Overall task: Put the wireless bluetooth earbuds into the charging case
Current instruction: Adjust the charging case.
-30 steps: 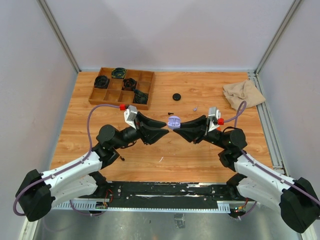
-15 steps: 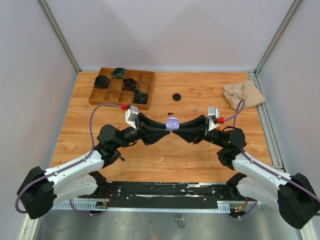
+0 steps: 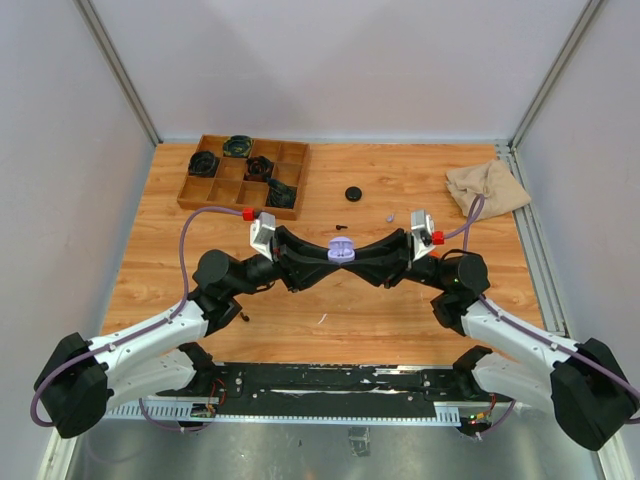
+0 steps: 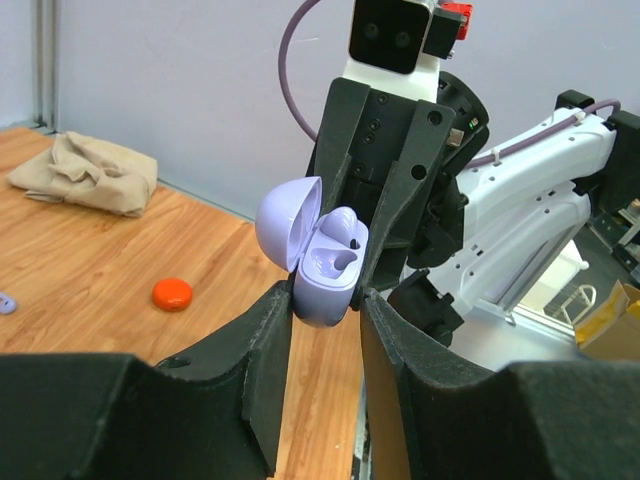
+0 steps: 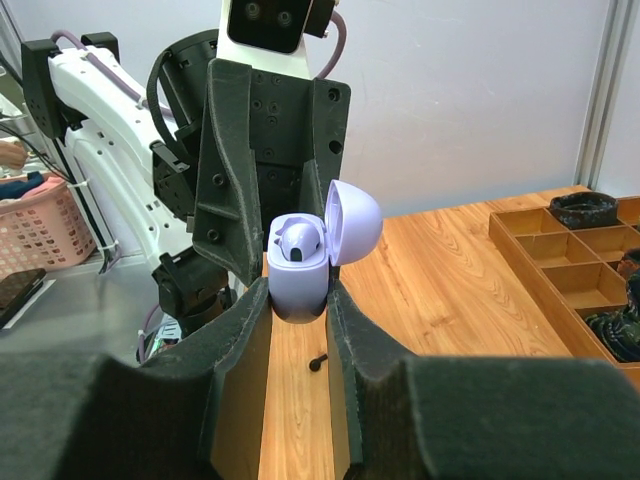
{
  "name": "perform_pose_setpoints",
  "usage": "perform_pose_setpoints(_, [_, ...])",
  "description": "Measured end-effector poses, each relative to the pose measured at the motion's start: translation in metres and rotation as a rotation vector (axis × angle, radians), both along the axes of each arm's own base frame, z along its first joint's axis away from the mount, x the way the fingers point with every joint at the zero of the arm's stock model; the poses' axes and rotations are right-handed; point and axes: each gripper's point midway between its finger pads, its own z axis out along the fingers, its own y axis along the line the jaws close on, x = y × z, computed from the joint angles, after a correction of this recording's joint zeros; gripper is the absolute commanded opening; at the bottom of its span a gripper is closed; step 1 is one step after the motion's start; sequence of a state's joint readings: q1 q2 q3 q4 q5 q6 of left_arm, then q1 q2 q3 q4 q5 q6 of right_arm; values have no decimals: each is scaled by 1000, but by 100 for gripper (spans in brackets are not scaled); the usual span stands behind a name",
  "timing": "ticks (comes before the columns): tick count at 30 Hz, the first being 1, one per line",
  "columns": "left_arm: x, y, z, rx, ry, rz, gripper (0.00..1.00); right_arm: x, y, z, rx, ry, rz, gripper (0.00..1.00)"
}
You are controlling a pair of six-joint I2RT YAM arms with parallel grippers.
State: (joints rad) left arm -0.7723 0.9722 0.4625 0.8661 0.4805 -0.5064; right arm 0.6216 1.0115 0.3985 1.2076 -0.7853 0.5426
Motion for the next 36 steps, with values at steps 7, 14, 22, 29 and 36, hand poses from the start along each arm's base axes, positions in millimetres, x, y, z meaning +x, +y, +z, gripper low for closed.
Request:
perform_pose_setpoints(7, [-2, 0, 1, -2, -9, -11, 36, -2, 1, 1, 0, -6, 18, 1])
perform_pose_setpoints(14, [-6, 0, 3, -9, -27, -29, 35, -3, 3, 3, -3, -12, 39, 1])
perform_pose_setpoints(22, [-10, 2, 4, -21, -53, -45, 33, -7, 7, 4, -11, -8, 79, 1])
perform_pose_setpoints(29, [-16, 6, 5, -30, -86, -54, 25, -12, 10, 6, -19, -1, 136, 1])
perform_pose_setpoints(36, [-17, 11, 2, -18, -110, -35, 36, -12, 14, 3, -34, 24, 175, 1])
